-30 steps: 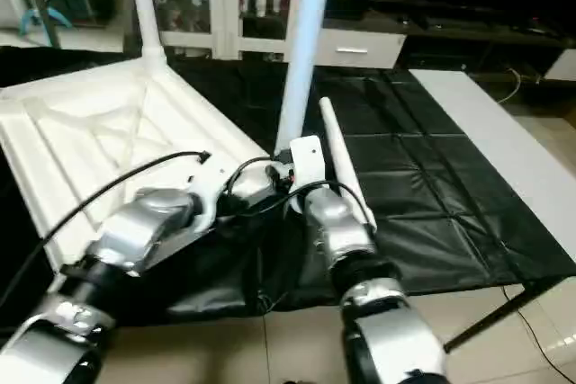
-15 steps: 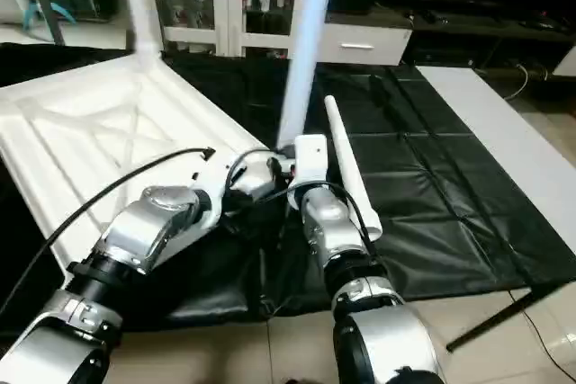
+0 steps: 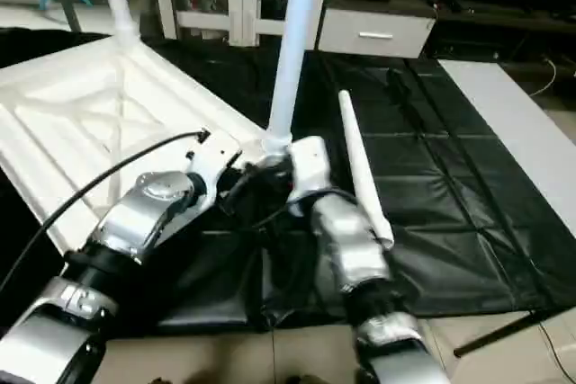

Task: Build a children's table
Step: Rotate leg to tighten, then rotate table base

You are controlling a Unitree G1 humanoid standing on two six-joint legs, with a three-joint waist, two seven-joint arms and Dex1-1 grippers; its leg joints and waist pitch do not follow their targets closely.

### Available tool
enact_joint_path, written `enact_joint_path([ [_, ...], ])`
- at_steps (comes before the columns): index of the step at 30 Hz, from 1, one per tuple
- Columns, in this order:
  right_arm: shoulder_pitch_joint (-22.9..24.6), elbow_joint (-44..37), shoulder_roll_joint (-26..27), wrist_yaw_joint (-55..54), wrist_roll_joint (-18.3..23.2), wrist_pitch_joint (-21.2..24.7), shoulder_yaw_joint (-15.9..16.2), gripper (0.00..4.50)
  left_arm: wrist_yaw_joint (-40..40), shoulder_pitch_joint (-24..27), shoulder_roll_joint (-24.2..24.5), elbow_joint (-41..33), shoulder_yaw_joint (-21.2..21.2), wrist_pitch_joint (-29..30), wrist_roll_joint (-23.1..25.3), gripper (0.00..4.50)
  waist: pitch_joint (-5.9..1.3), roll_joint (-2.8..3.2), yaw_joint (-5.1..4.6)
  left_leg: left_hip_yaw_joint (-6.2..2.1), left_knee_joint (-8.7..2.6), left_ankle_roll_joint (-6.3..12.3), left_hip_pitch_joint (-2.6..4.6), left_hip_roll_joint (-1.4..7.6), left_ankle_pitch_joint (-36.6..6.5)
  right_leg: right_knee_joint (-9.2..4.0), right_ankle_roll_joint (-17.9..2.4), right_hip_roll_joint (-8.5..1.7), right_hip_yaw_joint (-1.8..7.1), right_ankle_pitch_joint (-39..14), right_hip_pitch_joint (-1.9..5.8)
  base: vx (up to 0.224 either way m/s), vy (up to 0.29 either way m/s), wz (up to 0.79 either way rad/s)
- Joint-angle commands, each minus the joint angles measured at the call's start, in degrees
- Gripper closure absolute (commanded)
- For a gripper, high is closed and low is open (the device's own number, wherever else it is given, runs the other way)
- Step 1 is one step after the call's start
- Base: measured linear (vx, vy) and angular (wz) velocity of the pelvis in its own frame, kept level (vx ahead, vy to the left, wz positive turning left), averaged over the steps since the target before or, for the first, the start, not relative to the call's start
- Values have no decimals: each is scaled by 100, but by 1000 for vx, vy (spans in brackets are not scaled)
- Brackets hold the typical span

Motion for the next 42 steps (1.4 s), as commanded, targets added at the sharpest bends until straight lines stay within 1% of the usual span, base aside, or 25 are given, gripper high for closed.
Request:
enact_joint_path([
  [1, 102, -373, -100, -32, -18, 145, -30, 15, -97, -194, -57, -9, -6, -618, -44, 450, -350, -36, 0, 74, -399, 449, -27, 47, -825, -361, -924, -157, 253, -1450, 406, 0, 0, 0],
  [4, 544, -1096, -267, -204, -185, 530, -39, 6, 78, -310, -154, 292, 263, -747, -210, 393, -346, -24, 20, 60, -412, 314, -25, 44, -987, -419, -685, -159, 254, -1821, 389, 0, 0, 0],
  [6, 641, -1233, -301, -250, -198, 613, -63, 6, 134, -323, -184, 286, 370, -746, -296, 390, -357, 17, 30, 45, -424, 231, -33, 59, -1025, -404, -753, -170, 247, -1732, 386, 0, 0, 0],
  [8, 773, -1477, -366, -304, -153, 740, -113, 6, 203, -308, -227, 120, 544, -816, -436, 358, -355, -15, 8, 39, -425, 200, -54, 67, -1061, -383, -801, -159, 238, -1575, 400, 0, 0, 0],
  [11, 853, -1668, -413, -344, -125, 849, -133, 6, 197, -287, -250, -56, 688, -734, -569, 346, -358, 6, 12, 46, -413, 226, -54, 60, -946, -348, -917, -147, 242, -1192, 418, 0, 0, 0],
  [14, 984, -1993, -497, -355, -134, 1040, -148, 6, -7, -166, -200, -682, 870, -281, -861, 314, -363, 31, 11, 52, -398, 255, -50, 64, -838, -325, -981, -154, 242, -1056, 428, 0, 0, 0],
  [15, 1057, -2136, -530, -333, -139, 1118, -148, 6, -217, -2, 1, -1108, 818, -84, -882, 307, -361, 77, 20, 46, -404, 254, -50, 61, -819, -318, -1006, -154, 242, -1029, 438, 0, 0, 0],
  [16, 1083, -2187, -541, -325, -141, 1148, -147, 6, -290, 58, 76, -1255, 795, -22, -885, 307, -360, 56, 15, 44, -413, 239, -51, 86, -820, -307, -1019, -163, 246, -993, 454, 0, 0, 0],
  [22, 1572, -3086, -776, 203, 57, 1494, 217, 6, -778, 993, 1392, -3133, 1076, 1131, -935, 249, -330, 306, -33, 52, -430, 104, -23, 93, -1021, -302, -1102, -105, 257, -941, 462, 0, 0, 0],
  [23, 1654, -3309, -812, 387, 301, 1678, 228, 6, -1073, 1225, 1870, -3501, 1097, 1345, -925, 237, -311, 199, -50, 67, -434, 106, -33, 90, -1173, -341, -1063, -91, 258, -1222, 458, 0, 0, 0],
  [24, 1676, -3372, -820, 438, 369, 1736, 228, 6, -1152, 1290, 2005, -3608, 1101, 1410, -926, 237, -295, 263, -14, 48, -455, 104, -15, 93, -1286, -346, -1014, -115, 267, -1516, 455, 0, 0, 0],
  [25, 1693, -3462, -859, 576, 500, 1875, 244, 6, -1383, 1452, 2333, -3770, 1182, 1503, -987, 228, -280, -97, -66, 94, -433, 177, -49, 91, -1283, -401, -887, -93, 260, -1797, 435, 0, 0, 0],
  [26, 1693, -3495, -883, 649, 559, 1944, 256, 6, -1510, 1534, 2497, -3835, 1242, 1537, -1034, 223, -239, 125, 4, 37, -478, 132, -21, 91, -1335, -372, -770, -125, 277, -2271, 410, 0, 0, 0],
  [27, 1677, -3528, -888, 743, 674, 2029, 259, 6, -1663, 1674, 2686, -3908, 1337, 1522, -1080, 216, -229, 133, -21, 55, -467, 71, 35, 100, -1443, -433, -691, -106, 272, -2412, 329, 0, 0, 0],
  [28, 1672, -3538, -890, 774, 712, 2057, 260, 6, -1713, 1720, 2748, -3933, 1368, 1517, -1095, 206, -229, 151, -19, 38, -469, 37, 41, 98, -1482, -422, -678, -110, 266, -2428, 335, 0, 0, 0],
  [29, 1625, -3707, -979, 1219, 1110, 2319, 354, 6, -1923, 2134, 3205, -4145, 1632, 1659, -1105, 198, -210, 134, -31, 38, -490, -16, 47, 106, -1628, -445, -630, -104, 266, -2522, 315, 0, 0, 0],
  [30, 1625, -3707, -979, 1219, 1110, 2319, 354, 6, -1923, 2134, 3205, -4145, 1632, 1659, -1105, 192, -199, 153, -45, 10, -511, -42, 37, 117, -1798, -435, -575, -98, 261, -2599, 325, 0, 0, 0],
  [31, 1619, -3818, -1056, 1459, 1279, 2478, 417, 6, -1999, 2337, 3409, -4281, 1735, 1766, -1136, 182, -197, 91, -69, 11, -506, -31, 25, 108, -1858, -439, -529, -88, 251, -2676, 325, 0, 0, 0],
  [33, 1628, -4080, -1391, 2098, 1542, 2815, 661, 6, -2043, 2727, 3799, -4474, 1969, 2008, -1132, 163, -223, 124, -39, -7, -502, -34, 63, 128, -1782, -408, -555, -95, 266, -2453, 324, 0, 0, 0],
  [34, 1623, -4130, -1494, 2248, 1579, 2911, 727, 6, -2045, 2820, 3900, -4511, 2060, 2082, -1146, 163, -218, 78, -52, 1, -503, -15, 46, 130, -1708, -400, -593, -83, 270, -2320, 327, 0, 0, 0],
  [35, 1613, -4159, -1609, 2409, 1593, 2976, 801, 6, -2022, 2889, 3992, -4503, 2176, 2154, -1140, 142, -204, 105, -26, 8, -509, -23, 69, 130, -1739, -404, -621, -78, 272, -2283, 300, 0, 0, 0],
  [37, 1597, -4165, -1721, 2545, 1560, 2967, 869, 6, -1991, 2977, 4163, -4430, 2281, 2152, -1029, 135, -226, 82, 6, 35, -485, -41, 123, 124, -1646, -379, -748, -74, 286, -1975, 270, 0, 0, 0],
  [38, 1563, -4134, -1765, 2595, 1543, 2958, 883, 6, -1939, 3049, 4307, -4313, 2412, 2126, -928, 125, -222, 82, 11, 26, -502, -65, 86, 125, -1569, -357, -795, -70, 285, -1811, 299, 0, 0, 0],
  [39, 1543, -4112, -1769, 2593, 1542, 2958, 876, 6, -1896, 3073, 4355, -4260, 2475, 2130, -896, 110, -226, 28, 20, 16, -507, -89, 58, 122, -1577, -337, -769, -80, 280, -1840, 326, 0, 0, 0],
  [42, 1468, -4073, -1792, 2565, 1573, 2988, 858, 6, -1654, 3101, 4472, -4059, 2645, 2058, -749, 89, -242, -3, 3, -2, -508, -153, 58, 112, -1666, -348, -685, -89, 282, -1951, 328, 0, 0, 0],
])
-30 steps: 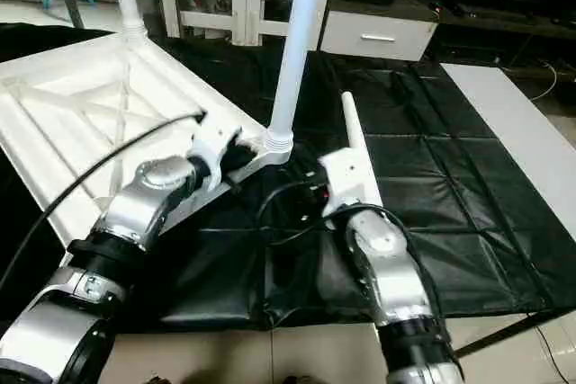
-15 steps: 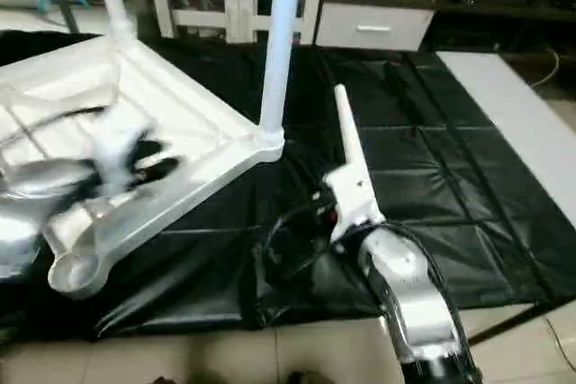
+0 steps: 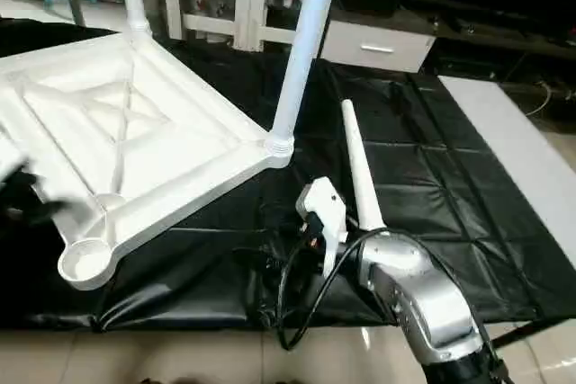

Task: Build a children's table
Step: Rotate table base

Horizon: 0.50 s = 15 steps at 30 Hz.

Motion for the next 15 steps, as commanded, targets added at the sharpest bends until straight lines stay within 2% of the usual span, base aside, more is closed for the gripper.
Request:
enact_joint_path([
  [1, -43, -52, -100, 11, 26, 73, -39, 6, 143, 9, 38, 34, 78, -12, 73, 89, -246, 201, -3, 18, -507, -80, 32, 26, -1723, -354, -699, -186, 255, -1944, 263, 0, 0, 0],
  [3, -69, -39, -135, 15, 54, 97, -41, 6, 221, 135, 235, 93, -48, 143, 207, 70, -262, 183, 7, 10, -506, -95, 31, 27, -1740, -338, -699, -190, 258, -1870, 269, 0, 0, 0],
  [5, -77, -29, -135, 24, 45, 95, -38, 6, 181, 258, 223, 41, -231, 226, 207, 54, -265, 176, 7, 9, -504, -91, 28, 28, -1757, -343, -682, -193, 260, -1899, 270, 0, 0, 0],
  [7, -88, 5, -119, 2, 12, 63, -36, 6, 99, 324, 130, -38, -475, 331, 151, 46, -276, 189, 25, 16, -498, -104, 48, 31, -1716, -333, -755, -191, 266, -1778, 255, 0, 0, 0],
  [8, -99, 26, -102, -18, -10, 41, -37, 6, 22, 363, 96, -70, -672, 352, 143, 38, -281, 222, 36, 14, -501, -126, 50, 32, -1690, -326, -794, -186, 265, -1667, 259, 0, 0, 0],
  [9, -102, 35, -93, -33, -20, 29, -41, 6, -6, 383, 94, -77, -741, 333, 151, 38, -283, 212, 39, 16, -498, -128, 44, 29, -1680, -316, -810, -183, 264, -1622, 263, 0, 0, 0],
  [10, -119, 107, -26, -203, -112, -74, -89, 6, -57, 443, 12, -83, -1105, 234, 222, 15, -286, 228, 48, 14, -502, -141, 44, 29, -1674, -318, -834, -186, 264, -1561, 266, 0, 0, 0],
  [11, -119, 107, -26, -203, -112, -74, -89, 6, -57, 443, 12, -83, -1105, 234, 222, 15, -281, 216, 41, 14, -507, -150, 33, 27, -1687, -315, -833, -182, 263, -1577, 271, 0, 0, 0],
  [12, -119, 122, -2, -276, -133, -102, -121, 6, -20, 404, -83, -48, -1163, 189, 221, 10, -274, 312, 62, 3, -513, -188, 50, 25, -1807, -323, -845, -189, 267, -1669, 269, 0, 0, 0],
  [13, -118, 128, 13, -319, -142, -115, -141, 6, 11, 372, -149, -23, -1191, 165, 212, 7, -271, 258, 36, 17, -506, -171, 39, 17, -1865, -355, -815, -177, 264, -1734, 271, 0, 0, 0],
  [14, -110, 143, 36, -433, -169, -121, -188, 6, 16, 294, -260, -79, -1265, 212, 151, 3, -277, 278, 63, 9, -496, -177, 49, 9, -1941, -358, -764, -187, 264, -1899, 275, 0, 0, 0],
  [15, -101, 148, 54, -513, -183, -119, -224, 6, 10, 229, -340, -135, -1329, 248, 106, 3, -281, 259, 57, 17, -492, -171, 57, 9, -1953, -373, -746, -187, 268, -1947, 265, 0, 0, 0],
])
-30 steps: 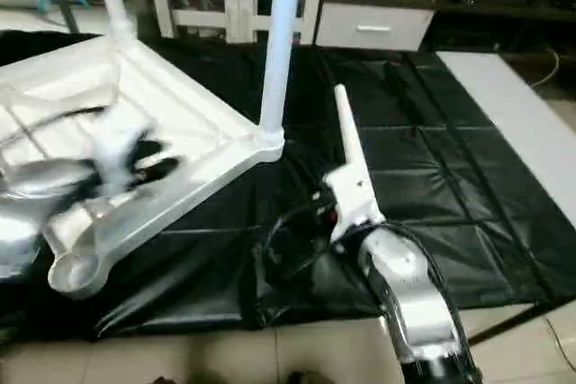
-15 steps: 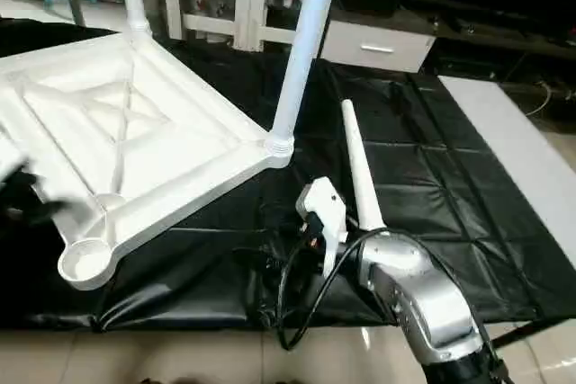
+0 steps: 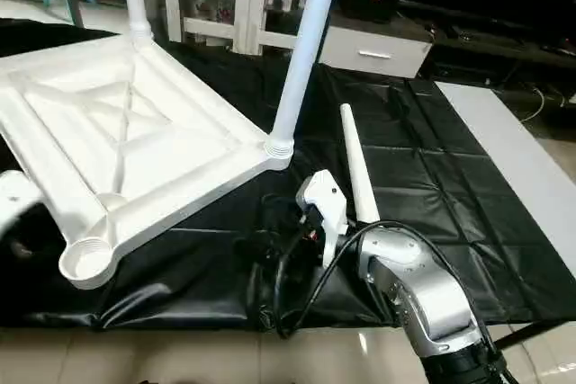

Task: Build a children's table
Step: Rotate table base

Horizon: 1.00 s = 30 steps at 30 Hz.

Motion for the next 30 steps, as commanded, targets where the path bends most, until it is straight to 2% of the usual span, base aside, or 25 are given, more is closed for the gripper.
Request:
enact_joint_path([
  [1, -32, 51, -20, -167, -121, -67, -207, 6, -16, -113, -208, -145, -299, 53, -108, 3, -256, 263, -11, 12, -492, -182, 55, 12, -1965, -402, -733, -186, 250, -1990, 254, 0, 0, 0],
  [2, 0, 34, 6, -273, -144, -81, -258, 6, 25, -311, -428, -183, -421, 100, -175, 3, -262, 312, 34, 12, -487, -187, 65, 9, -1934, -396, -724, -188, 257, -2019, 252, 0, 0, 0],
  [3, 4, 32, 8, -280, -145, -81, -262, 6, 28, -332, -449, -181, -436, 101, -177, 3, -270, 295, 39, 27, -478, -188, 81, 13, -1917, -409, -740, -181, 260, -1962, 239, 0, 0, 0],
  [4, 29, 12, 23, -328, -148, -83, -291, 6, 52, -487, -599, -165, -545, 110, -193, 3, -277, 312, 57, 31, -465, -199, 96, 9, -1865, -393, -779, -182, 262, -1837, 232, 0, 0, 0],
  [6, 62, -7, 63, -435, -160, -92, -338, 6, 68, -727, -808, -85, -782, 68, -166, 3, -278, 305, 65, 44, -464, -191, 77, 0, -1822, -373, -847, -154, 268, -1651, 243, 0, 0, 0],
  [7, 77, -11, 87, -498, -166, -93, -366, 6, 102, -878, -974, 2, -931, 24, -127, 3, -276, 333, 64, 32, -466, -206, 68, -2, -1833, -359, -845, -154, 273, -1667, 250, 0, 0, 0],
  [8, 86, -11, 96, -555, -176, -105, -377, 6, 134, -991, -1116, 79, -1033, -14, -97, 3, -264, 299, 59, 31, -459, -199, 54, -12, -1933, -385, -778, -148, 283, -1881, 248, 0, 0, 0],
  [9, 88, -6, 99, -611, -204, -128, -385, 6, 177, -1110, -1278, 194, -1137, -91, -56, 3, -259, 319, 65, 25, -452, -193, 57, -22, -2017, -409, -704, -150, 292, -2110, 238, 0, 0, 0],
  [12, 78, 6, 106, -697, -213, -151, -397, 6, 437, -1425, -1703, 715, -1352, -439, 168, 3, -266, 302, 49, 2, -449, -166, 16, -30, -2028, -450, -536, -165, 283, -2436, 269, 0, 0, 0],
  [14, 69, 9, 125, -738, -218, -149, -415, 6, 814, -1730, -2147, 1302, -1376, -739, 294, 3, -273, 264, 26, 9, -412, -99, 14, -60, -2046, -529, -301, -149, 261, -2801, 247, 0, 0, 0],
  [16, 66, 7, 138, -768, -242, -150, -423, 6, 1095, -1985, -2427, 1767, -1404, -933, 389, 3, -291, 242, 34, -1, -401, -71, -24, -59, -1884, -511, -259, -163, 256, -2778, 273, 0, 0, 0],
  [17, 69, 0, 145, -788, -261, -148, -425, 6, 1321, -2196, -2567, 2146, -1473, -1115, 523, 3, -286, 276, 36, -16, -401, -52, -39, -64, -1837, -539, -151, -172, 241, -2957, 275, 0, 0, 0],
  [19, 74, -11, 146, -798, -268, -142, -424, 6, 1399, -2286, -2587, 2265, -1529, -1139, 573, 3, -288, 257, 30, -25, -390, -44, -37, -66, -1842, -559, -112, -176, 236, -3046, 267, 0, 0, 0],
  [20, 105, -67, 128, -804, -268, -127, -422, 6, 1392, -2358, -2546, 2271, -1602, -1132, 602, 3, -289, 253, 13, -46, -397, -50, -59, -68, -1834, -553, -87, -173, 227, -3101, 288, 0, 0, 0],
  [21, 105, -67, 128, -804, -268, -127, -422, 6, 1392, -2358, -2546, 2271, -1602, -1132, 602, 3, -293, 282, -11, -62, -405, -62, -71, -56, -1815, -545, -126, -177, 228, -3010, 296, 0, 0, 0],
  [22, 122, -91, 117, -815, -259, -125, -419, 6, 1376, -2378, -2532, 2264, -1618, -1129, 601, 3, -292, 267, -22, -62, -402, -57, -76, -55, -1801, -542, -151, -173, 225, -2977, 296, 0, 0, 0],
  [23, 174, -149, 72, -834, -231, -119, -433, 6, 1113, -2320, -2432, 2028, -1641, -1099, 542, 3, -300, 280, -25, -64, -401, -59, -69, -47, -1753, -524, -229, -176, 235, -2846, 290, 0, 0, 0],
  [24, 205, -177, 46, -833, -215, -113, -447, 6, 866, -2236, -2340, 1813, -1659, -1105, 458, 3, -321, 304, -29, -68, -403, -74, -50, -21, -1627, -475, -383, -183, 262, -2474, 294, 0, 0, 0],
  [27, 273, -224, -13, -822, -189, -99, -491, 6, 195, -1993, -2066, 1218, -1708, -1110, 194, 3, -319, 320, -60, -57, -420, -107, -70, 3, -1428, -345, -776, -153, 285, -1682, 328, 0, 0, 0],
  [29, 318, -253, -54, -809, -177, -103, -516, 6, -378, -1753, -1751, 707, -1761, -1238, -125, 3, -314, 340, -86, -32, -412, -110, -64, -6, -1349, -303, -980, -134, 298, -1285, 340, 0, 0, 0],
  [30, 332, -259, -75, -798, -175, -109, -528, 6, -626, -1658, -1582, 473, -1777, -1223, -275, 3, -314, 340, -86, -32, -412, -110, -64, -6, -1349, -303, -980, -134, 298, -1285, 340, 0, 0, 0],
])
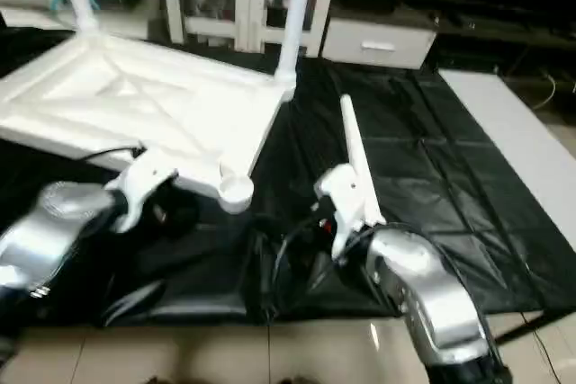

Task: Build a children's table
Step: Rotate table base

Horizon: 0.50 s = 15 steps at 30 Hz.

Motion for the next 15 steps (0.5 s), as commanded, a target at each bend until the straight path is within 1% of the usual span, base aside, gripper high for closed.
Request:
enact_joint_path([
  [1, 54, -163, -119, 8, 5, 10, -164, 6, -602, 130, 309, -586, -115, 11, -350, 3, -373, 200, 8, 64, -469, -91, 4, -1, -1310, -328, -1018, -215, 210, -1201, 349, 0, 0, 0],
  [2, 55, -167, -160, 32, 22, 13, -197, 6, -641, 79, 422, -634, -83, -63, -314, 3, -362, 204, -12, 78, -474, -78, 5, -4, -1276, -320, -1061, -195, 216, -1099, 346, 0, 0, 0],
  [3, 58, -176, -191, 48, 29, 13, -213, 6, -560, -8, 436, -572, -55, -211, -191, 3, -351, 198, -24, 87, -469, -55, 5, -15, -1287, -327, -1061, -182, 213, -1102, 355, 0, 0, 0],
  [4, 58, -180, -213, 64, 31, 9, -219, 6, -483, -76, 428, -499, -42, -349, -93, 3, -341, 206, -19, 91, -470, -43, 9, -16, -1344, -345, -1040, -184, 213, -1198, 352, 0, 0, 0],
  [5, 53, -176, -239, 69, 27, 6, -228, 6, -397, -180, 377, -379, -12, -489, 2, 3, -328, 208, -12, 99, -463, -39, 39, -21, -1501, -385, -970, -191, 213, -1479, 334, 0, 0, 0],
  [6, 41, -159, -255, 56, 11, 3, -241, 6, -328, -273, 318, -270, 18, -603, 47, 3, -319, 204, 0, 102, -463, -50, 54, -30, -1623, -414, -895, -192, 215, -1729, 322, 0, 0, 0],
  [7, -48, -35, -268, -161, -130, 43, -288, 6, -78, -518, -22, 18, 223, -895, -25, 3, -319, 207, 6, 94, -464, -69, 63, -24, -1673, -424, -866, -198, 214, -1821, 319, 0, 0, 0],
  [8, -81, 9, -264, -249, -189, 54, -302, 6, 1, -578, -158, 83, 317, -928, -108, 3, -320, 200, 7, 101, -450, -108, 61, -38, -1688, -443, -819, -200, 210, -1952, 320, 0, 0, 0],
  [9, -163, 101, -207, -504, -294, 148, -356, 6, 194, -628, -416, 98, 496, -868, -267, 3, -323, 249, 21, 81, -453, -151, 63, -32, -1709, -438, -796, -219, 212, -2022, 328, 0, 0, 0],
  [10, -216, 159, -165, -672, -361, 214, -395, 6, 316, -647, -570, 82, 610, -808, -383, 3, -307, 219, -12, 81, -463, -181, 19, -31, -1706, -435, -785, -217, 216, -2049, 348, 0, 0, 0],
  [11, -350, 287, -66, -1129, -540, 423, -507, 6, 581, -633, -813, 60, 778, -754, -508, 3, -300, 243, -15, 59, -469, -213, 17, -42, -1818, -462, -689, -218, 184, -2389, 351, 0, 0, 0],
  [12, -526, 439, 43, -1701, -753, 755, -655, 6, 900, -576, -1040, 9, 920, -679, -625, 3, -296, 238, -45, 72, -442, -228, 45, -65, -1893, -501, -621, -214, 180, -2639, 314, 0, 0, 0],
  [13, -536, 447, 48, -1732, -763, 777, -663, 6, 917, -571, -1048, 5, 924, -674, -629, 3, -311, 212, -61, 67, -434, -236, 30, -75, -1835, -496, -595, -209, 179, -2661, 334, 0, 0, 0],
  [14, -740, 617, 149, -1968, -601, 1107, -915, 3, 924, -370, -1098, -129, 865, -657, -690, 1, -329, 216, -60, 66, -430, -211, 17, -83, -1743, -501, -513, -208, 180, -2667, 344, 0, 0, 0],
  [15, -768, 638, 160, -1999, -586, 1141, -946, 3, 905, -340, -1099, -151, 850, -660, -699, 1, -328, 221, -102, 58, -439, -176, -7, -77, -1663, -485, -491, -203, 183, -2558, 348, 0, 0, 0],
])
